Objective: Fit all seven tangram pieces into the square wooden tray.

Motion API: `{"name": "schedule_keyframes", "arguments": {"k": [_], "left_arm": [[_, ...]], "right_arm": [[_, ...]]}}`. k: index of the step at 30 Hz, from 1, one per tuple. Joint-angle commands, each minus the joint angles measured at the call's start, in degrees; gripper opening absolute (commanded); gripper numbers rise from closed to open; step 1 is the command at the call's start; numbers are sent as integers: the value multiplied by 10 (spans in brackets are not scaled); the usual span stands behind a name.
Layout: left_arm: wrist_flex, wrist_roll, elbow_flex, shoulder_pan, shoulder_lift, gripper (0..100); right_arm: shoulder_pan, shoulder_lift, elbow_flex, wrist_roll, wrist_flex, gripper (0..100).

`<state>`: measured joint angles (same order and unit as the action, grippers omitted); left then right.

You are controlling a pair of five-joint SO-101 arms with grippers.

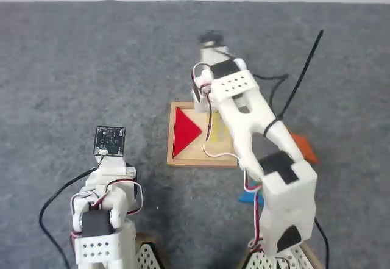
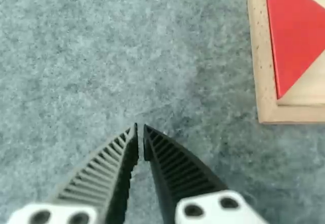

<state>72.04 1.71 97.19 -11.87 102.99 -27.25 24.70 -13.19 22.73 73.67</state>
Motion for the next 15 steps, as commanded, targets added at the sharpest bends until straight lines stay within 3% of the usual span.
{"name": "schedule_keyframes", "arguments": {"k": [1,8,15], "left_arm": [[2,-10,-7,-3,11,18],[2,-10,-7,-3,11,18],[2,-10,-7,-3,11,18]], "right_arm": [[1,12,-59,230,1,43],[-27,39,-87,308,-10,92],[-30,45,-96,320,2,134]]}}
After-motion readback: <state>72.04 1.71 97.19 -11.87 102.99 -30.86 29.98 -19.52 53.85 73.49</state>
